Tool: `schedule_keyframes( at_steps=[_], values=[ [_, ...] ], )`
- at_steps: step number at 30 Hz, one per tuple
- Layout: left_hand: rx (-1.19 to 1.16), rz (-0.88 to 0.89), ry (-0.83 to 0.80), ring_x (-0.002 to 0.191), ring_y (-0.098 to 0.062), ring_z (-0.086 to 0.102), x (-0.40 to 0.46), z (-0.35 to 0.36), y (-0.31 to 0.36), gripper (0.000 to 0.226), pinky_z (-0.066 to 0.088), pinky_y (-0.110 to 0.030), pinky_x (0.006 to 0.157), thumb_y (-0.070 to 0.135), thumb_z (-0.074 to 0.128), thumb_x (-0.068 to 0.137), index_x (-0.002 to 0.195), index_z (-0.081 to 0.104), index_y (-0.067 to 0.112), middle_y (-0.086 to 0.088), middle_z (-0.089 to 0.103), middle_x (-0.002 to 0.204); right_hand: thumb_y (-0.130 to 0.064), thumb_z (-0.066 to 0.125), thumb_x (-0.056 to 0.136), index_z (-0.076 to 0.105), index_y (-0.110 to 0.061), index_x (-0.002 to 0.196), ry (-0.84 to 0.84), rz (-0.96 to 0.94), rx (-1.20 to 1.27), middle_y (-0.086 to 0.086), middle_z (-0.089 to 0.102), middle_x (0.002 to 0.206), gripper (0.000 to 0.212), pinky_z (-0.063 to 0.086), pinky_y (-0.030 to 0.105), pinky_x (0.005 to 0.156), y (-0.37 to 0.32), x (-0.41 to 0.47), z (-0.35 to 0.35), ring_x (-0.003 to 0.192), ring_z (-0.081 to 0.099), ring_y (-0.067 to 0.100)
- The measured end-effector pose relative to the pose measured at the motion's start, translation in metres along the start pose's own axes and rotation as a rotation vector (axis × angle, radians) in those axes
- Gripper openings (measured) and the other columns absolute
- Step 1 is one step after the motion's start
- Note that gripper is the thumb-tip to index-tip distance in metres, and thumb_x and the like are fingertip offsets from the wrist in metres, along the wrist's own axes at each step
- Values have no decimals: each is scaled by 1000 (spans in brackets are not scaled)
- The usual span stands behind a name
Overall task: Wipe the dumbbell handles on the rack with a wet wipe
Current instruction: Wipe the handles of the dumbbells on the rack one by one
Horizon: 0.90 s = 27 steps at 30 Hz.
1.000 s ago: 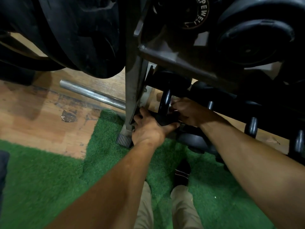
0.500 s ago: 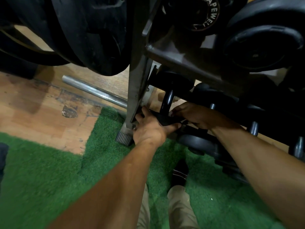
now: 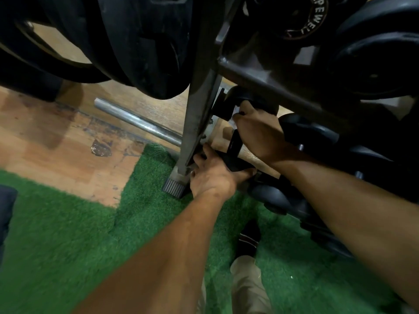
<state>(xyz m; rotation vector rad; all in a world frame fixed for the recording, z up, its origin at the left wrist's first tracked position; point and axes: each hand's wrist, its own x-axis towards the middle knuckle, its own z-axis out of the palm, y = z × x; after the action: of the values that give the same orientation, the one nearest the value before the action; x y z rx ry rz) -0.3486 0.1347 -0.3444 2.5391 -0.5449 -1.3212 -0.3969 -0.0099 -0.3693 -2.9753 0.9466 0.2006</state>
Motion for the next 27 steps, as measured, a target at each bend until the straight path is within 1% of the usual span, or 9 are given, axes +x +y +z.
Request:
schedule_keyframes(
  at_steps=[2, 5, 9, 11, 17, 19, 22, 25, 27],
  values=[
    [2, 3, -3, 142, -40, 38, 0, 1, -1, 144, 41, -52, 111, 78, 84, 53, 159, 7, 19, -16, 26, 158, -10, 63, 89, 71, -7, 88, 36, -59, -106, 6, 64, 82, 8, 40, 29, 41, -3, 4, -2, 53, 62, 26],
    [-7, 9, -11, 144, -39, 36, 0, 0, -1, 144, 40, -52, 112, 77, 84, 55, 160, 5, 19, -15, 24, 160, -17, 57, 95, 73, -11, 99, -50, -165, -226, 5, 67, 94, 17, 36, 28, 48, 1, 5, -7, 62, 66, 27],
    [-16, 11, -24, 147, -38, 32, -2, -3, 0, 145, 39, -54, 113, 76, 84, 56, 161, 0, 22, -14, 22, 161, -22, 50, 94, 67, -19, 88, -415, -345, -117, 2, 63, 89, 18, 41, 30, 60, -11, 17, -22, 73, 58, 26],
    [-25, 7, -27, 148, -38, 31, -3, -3, 0, 146, 38, -55, 113, 75, 84, 56, 161, -1, 22, -14, 22, 161, -24, 50, 94, 61, -19, 76, -580, -312, -98, -1, 63, 87, 22, 47, 31, 65, -18, 30, -24, 76, 56, 23],
    [-23, 8, -45, 147, -38, 30, -5, -6, 2, 142, 37, -55, 114, 72, 84, 59, 161, 1, 19, -15, 22, 158, -22, 57, 92, 60, -18, 78, -633, -238, -87, 0, 58, 86, 15, 44, 31, 68, -30, 29, -18, 79, 53, 23],
    [-18, 7, -38, 146, -39, 33, -6, -6, 2, 141, 38, -54, 113, 72, 84, 59, 161, 2, 19, -15, 23, 158, -21, 54, 94, 53, -16, 71, -703, -241, 5, 2, 54, 81, 24, 40, 31, 69, -33, 26, -17, 79, 52, 24],
    [-17, 11, -27, 145, -38, 35, -6, -5, 2, 142, 39, -52, 112, 73, 84, 58, 161, 3, 17, -15, 25, 157, -19, 52, 96, 66, -15, 83, -757, -235, 189, 3, 65, 84, 20, 44, 30, 68, -27, 28, -20, 78, 60, 21],
    [-11, -2, -17, 144, -36, 36, -5, -3, 2, 143, 40, -50, 112, 75, 83, 56, 160, 4, 17, -14, 24, 157, -15, 59, 96, 67, -10, 72, -714, -68, 666, 0, 65, 65, 26, 53, 29, 64, -7, 17, -19, 62, 65, 11],
    [-12, 5, -23, 145, -37, 35, -4, -2, 1, 143, 40, -51, 112, 76, 82, 56, 160, 4, 17, -14, 23, 158, -17, 67, 95, 72, -8, 74, -644, 83, 940, 5, 68, 69, 24, 52, 29, 67, 7, -3, -13, 65, 63, 7]
  ],
)
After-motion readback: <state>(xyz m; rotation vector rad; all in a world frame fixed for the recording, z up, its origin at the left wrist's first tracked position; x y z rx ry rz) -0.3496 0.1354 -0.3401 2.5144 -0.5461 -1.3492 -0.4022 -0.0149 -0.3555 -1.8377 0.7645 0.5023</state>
